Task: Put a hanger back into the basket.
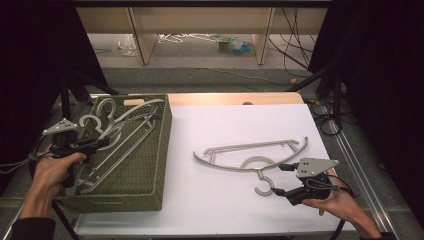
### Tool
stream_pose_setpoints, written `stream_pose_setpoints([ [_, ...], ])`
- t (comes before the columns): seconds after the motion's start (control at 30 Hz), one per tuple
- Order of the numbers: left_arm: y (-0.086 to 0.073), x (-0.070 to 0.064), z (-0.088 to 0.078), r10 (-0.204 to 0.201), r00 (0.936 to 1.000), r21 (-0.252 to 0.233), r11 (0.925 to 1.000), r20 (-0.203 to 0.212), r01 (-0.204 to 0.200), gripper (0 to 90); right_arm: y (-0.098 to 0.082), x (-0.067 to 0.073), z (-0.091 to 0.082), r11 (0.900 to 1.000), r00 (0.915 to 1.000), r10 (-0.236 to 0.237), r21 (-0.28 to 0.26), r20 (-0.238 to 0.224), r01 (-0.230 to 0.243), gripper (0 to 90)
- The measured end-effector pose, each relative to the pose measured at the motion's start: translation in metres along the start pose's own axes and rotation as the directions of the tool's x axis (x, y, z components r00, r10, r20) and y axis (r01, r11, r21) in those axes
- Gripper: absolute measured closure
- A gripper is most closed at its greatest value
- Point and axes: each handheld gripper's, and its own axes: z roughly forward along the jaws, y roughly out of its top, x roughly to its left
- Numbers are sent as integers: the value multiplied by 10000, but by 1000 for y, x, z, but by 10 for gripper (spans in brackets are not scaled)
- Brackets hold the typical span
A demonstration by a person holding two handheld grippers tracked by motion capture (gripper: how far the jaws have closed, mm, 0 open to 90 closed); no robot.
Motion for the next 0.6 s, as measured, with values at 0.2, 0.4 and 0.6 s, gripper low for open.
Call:
stream_pose_setpoints([
  [0.2, -4, 3, 18, -231, 9997, 1031, 9944, -123, 242, 786, -1, 0, 1, 10000, 10000, -23, 56, -26, 23, 236],
  [0.4, -12, 9, 29, -97, 9944, 1725, 9846, -1049, 278, 773, -1, 0, 1, 9999, 10000, -14, 135, -93, 16, 236],
  [0.6, -18, 16, 28, -9, 9817, 1933, 9804, -1903, 384, 733, -2, 0, 2, 10000, 10000, 15, 91, -73, -15, 236],
])
